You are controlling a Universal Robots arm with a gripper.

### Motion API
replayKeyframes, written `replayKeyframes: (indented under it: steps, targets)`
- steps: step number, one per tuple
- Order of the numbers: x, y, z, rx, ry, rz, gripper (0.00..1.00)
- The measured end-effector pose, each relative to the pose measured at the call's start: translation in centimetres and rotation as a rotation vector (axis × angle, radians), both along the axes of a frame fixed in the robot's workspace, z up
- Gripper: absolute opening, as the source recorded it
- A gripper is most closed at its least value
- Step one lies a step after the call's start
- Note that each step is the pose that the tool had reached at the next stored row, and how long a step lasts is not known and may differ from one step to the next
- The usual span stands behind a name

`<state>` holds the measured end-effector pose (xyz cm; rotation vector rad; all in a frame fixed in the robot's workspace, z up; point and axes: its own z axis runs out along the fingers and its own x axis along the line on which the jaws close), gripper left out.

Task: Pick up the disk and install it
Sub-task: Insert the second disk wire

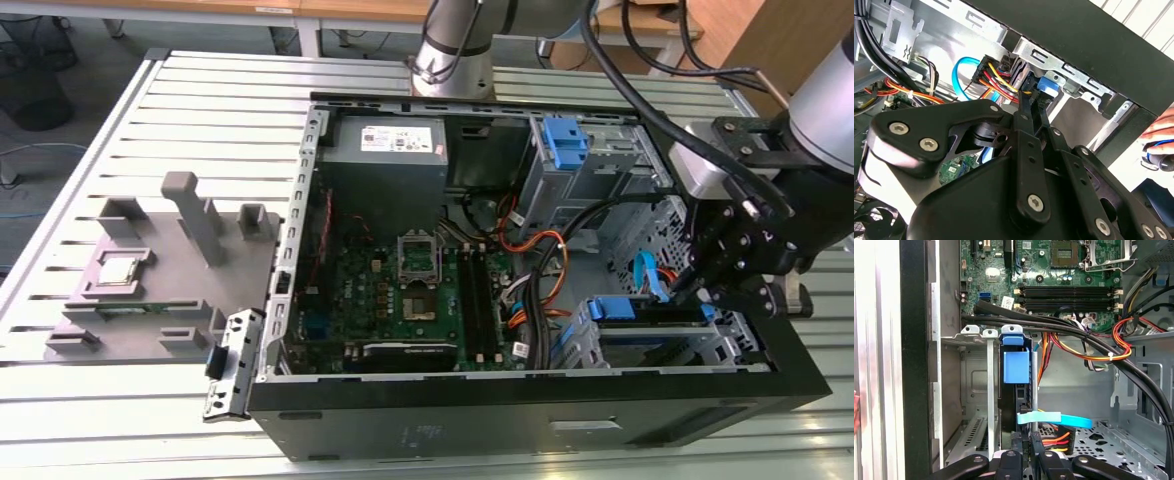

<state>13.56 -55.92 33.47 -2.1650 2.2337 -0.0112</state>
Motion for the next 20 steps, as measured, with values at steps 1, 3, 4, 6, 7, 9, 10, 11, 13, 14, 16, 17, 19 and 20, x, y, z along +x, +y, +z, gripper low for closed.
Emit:
replayKeyframes:
  steps: [1,3,4,6,7,9,10,11,13,14,16,17,19,20]
  targets:
    - [0.0,0.0,-0.01,0.0001,0.0,0.0,0.19]
    - [0.0,0.0,-0.01,0.0,0.0,0.0,0.19]
    - [0.0,0.0,-0.03,-0.0001,0.0007,0.0,0.19]
    - [0.0,-0.01,-0.13,0.0001,0.0045,0.0,0.19]
    - [0.0,-0.01,-0.15,-0.0003,0.0064,0.0,0.19]
    - [0.0,-0.01,-0.19,-0.0006,0.0086,0.0,0.19]
    - [0.0,-0.01,-0.2,-0.0006,0.0086,0.0,0.19]
    - [0.0,-0.01,-0.21,-0.0005,0.0086,0.0,0.19]
    - [0.0,-0.01,-0.22,-0.0003,0.0087,0.0,0.19]
    - [0.01,-0.01,-0.22,-0.0002,0.0087,0.0,0.19]
    - [0.08,-0.01,-0.23,-0.0001,0.0087,0.0,0.19]
    - [0.12,-0.01,-0.23,-0.0002,0.0087,0.0,0.19]
    - [0.17,-0.01,-0.23,-0.0002,0.0087,0.0,0.19]
    - [0.2,-0.01,-0.23,-0.0002,0.0086,0.0,0.19]
